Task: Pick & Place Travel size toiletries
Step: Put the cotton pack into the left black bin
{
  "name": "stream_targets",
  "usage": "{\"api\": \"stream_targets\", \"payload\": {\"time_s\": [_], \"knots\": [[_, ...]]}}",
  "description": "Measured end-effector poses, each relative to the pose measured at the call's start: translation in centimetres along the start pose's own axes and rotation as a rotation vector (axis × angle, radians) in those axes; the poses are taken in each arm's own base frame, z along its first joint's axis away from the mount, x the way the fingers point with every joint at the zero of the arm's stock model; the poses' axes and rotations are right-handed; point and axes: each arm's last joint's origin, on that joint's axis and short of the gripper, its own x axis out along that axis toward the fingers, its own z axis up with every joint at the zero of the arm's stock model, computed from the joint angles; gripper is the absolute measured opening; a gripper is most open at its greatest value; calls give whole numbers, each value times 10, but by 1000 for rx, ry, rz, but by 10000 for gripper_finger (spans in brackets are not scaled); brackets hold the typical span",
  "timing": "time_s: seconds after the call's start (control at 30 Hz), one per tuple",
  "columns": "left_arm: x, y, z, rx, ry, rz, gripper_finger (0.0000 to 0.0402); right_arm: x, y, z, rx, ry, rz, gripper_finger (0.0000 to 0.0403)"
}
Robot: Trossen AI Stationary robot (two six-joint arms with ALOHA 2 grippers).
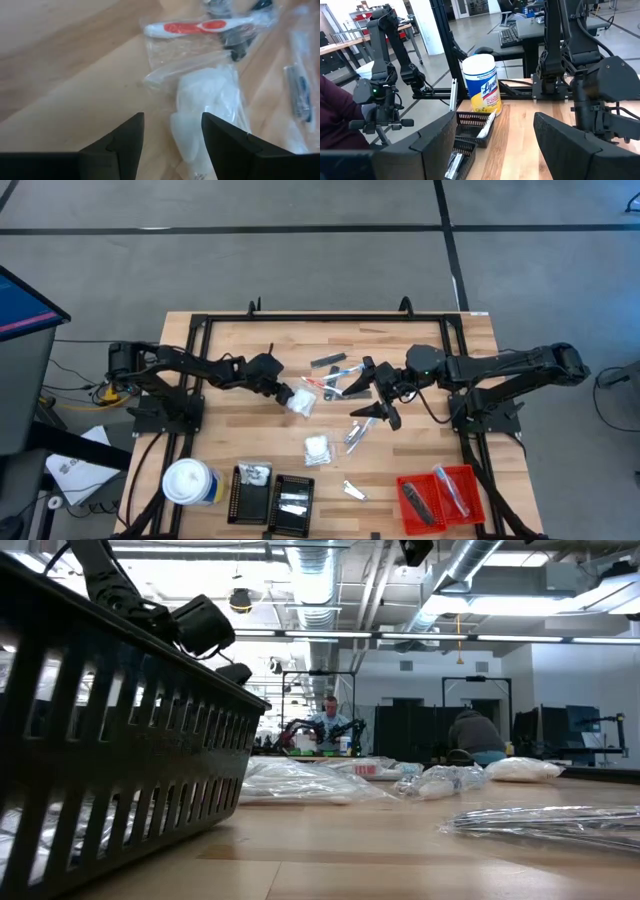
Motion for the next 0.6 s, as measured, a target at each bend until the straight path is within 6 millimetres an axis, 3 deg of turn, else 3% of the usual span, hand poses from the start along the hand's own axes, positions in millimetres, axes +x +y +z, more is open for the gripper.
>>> {"api": "stream_targets", "payload": {"time_s": [0.6], "knots": [[2, -3, 3, 8, -40, -71, 193, 0, 0, 0, -1, -1, 0, 260]]}}
